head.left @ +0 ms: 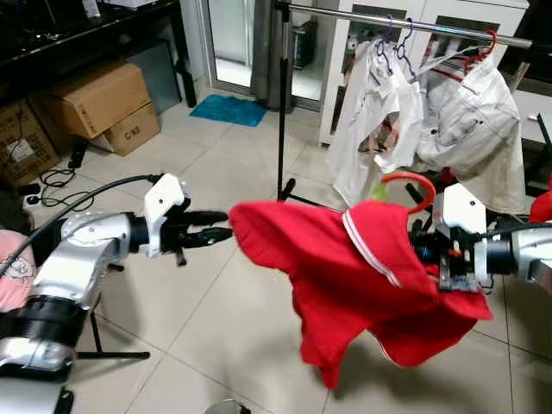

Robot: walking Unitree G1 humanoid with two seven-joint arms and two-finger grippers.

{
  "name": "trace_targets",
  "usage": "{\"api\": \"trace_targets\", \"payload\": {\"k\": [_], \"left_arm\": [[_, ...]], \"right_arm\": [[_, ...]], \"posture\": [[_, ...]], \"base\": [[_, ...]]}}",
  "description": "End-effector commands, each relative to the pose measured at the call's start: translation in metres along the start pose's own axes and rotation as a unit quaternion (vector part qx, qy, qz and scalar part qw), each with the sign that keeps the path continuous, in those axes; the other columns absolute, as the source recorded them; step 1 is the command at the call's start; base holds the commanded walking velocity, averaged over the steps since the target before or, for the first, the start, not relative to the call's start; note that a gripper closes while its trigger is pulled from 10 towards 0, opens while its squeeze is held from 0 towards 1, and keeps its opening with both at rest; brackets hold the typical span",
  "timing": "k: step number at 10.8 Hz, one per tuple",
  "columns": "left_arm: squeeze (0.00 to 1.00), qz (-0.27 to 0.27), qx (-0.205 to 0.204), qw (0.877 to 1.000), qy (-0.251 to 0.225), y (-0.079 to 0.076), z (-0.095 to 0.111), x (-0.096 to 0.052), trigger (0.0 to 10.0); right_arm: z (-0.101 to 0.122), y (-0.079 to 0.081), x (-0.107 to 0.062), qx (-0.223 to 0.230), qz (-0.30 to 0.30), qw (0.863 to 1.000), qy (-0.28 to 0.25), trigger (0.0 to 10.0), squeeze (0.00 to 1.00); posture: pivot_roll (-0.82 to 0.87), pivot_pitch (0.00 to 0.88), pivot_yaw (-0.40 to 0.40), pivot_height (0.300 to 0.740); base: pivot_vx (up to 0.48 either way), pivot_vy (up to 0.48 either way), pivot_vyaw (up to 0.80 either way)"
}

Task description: Hang hanger

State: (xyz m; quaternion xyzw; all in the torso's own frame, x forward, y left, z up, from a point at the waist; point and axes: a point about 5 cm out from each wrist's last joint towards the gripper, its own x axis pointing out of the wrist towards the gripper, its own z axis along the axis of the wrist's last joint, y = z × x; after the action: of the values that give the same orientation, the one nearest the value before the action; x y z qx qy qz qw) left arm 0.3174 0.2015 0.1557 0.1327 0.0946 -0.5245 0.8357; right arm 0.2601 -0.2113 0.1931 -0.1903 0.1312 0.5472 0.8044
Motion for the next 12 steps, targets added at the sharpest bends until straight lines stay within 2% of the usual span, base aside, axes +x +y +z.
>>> {"api": "trace_targets", "payload": {"k": [1, 2, 3, 5, 6, 7, 8, 12], "left_arm": [[0.0, -0.005, 0.021, 0.999, -0.029, 0.004, 0.014, 0.001, 10.0], [0.0, -0.017, 0.038, 0.998, -0.056, 0.004, 0.025, 0.002, 10.0], [0.0, -0.024, 0.047, 0.997, -0.063, 0.004, 0.028, 0.003, 10.0], [0.0, -0.028, 0.052, 0.997, -0.039, 0.007, 0.022, 0.007, 10.0], [0.0, -0.027, 0.038, 0.999, -0.026, 0.009, 0.017, 0.007, 9.5], [0.0, -0.029, 0.028, 0.999, -0.022, 0.009, 0.015, 0.006, 4.2], [0.0, -0.033, 0.019, 0.999, -0.011, 0.009, 0.008, 0.003, 0.0], [0.0, -0.042, 0.013, 0.998, -0.033, 0.011, 0.009, 0.01, 0.0]], "right_arm": [[0.008, 0.0, -0.007, -0.012, -0.001, 1.0, -0.009, 10.0, 0.0], [0.007, 0.001, -0.009, -0.009, 0.002, 1.0, -0.008, 10.0, 0.0], [0.007, 0.002, -0.009, -0.008, 0.003, 1.0, -0.009, 10.0, 0.0], [0.008, 0.004, -0.008, -0.006, 0.011, 1.0, -0.012, 10.0, 0.0], [0.008, 0.005, -0.008, -0.007, 0.012, 1.0, -0.012, 10.0, 0.0], [0.008, 0.005, -0.009, -0.008, 0.013, 1.0, -0.012, 10.0, 0.0], [0.009, 0.005, -0.01, -0.008, 0.015, 1.0, -0.013, 10.0, 0.0], [0.011, 0.006, -0.009, -0.011, 0.022, 1.0, -0.017, 10.0, 0.0]], "posture": [[-0.03, 0.0, 0.036, 0.74], [-0.04, 0.0, 0.044, 0.74], [-0.04, 0.0, 0.044, 0.74], [-0.04, 0.0, 0.044, 0.74], [-0.04, 0.0, 0.045, 0.74], [-0.04, 0.0, 0.045, 0.74], [-0.04, 0.0, 0.041, 0.74], [-0.04, 0.0, 0.035, 0.74]], "base": [[0.0, 0.0, 0.0], [0.0, 0.0, 0.0], [0.0, 0.0, 0.0], [0.0, 0.0, 0.0], [0.0, 0.0, 0.0], [0.0, 0.0, 0.0], [0.0, 0.0, 0.0], [0.0, 0.0, 0.0]]}}
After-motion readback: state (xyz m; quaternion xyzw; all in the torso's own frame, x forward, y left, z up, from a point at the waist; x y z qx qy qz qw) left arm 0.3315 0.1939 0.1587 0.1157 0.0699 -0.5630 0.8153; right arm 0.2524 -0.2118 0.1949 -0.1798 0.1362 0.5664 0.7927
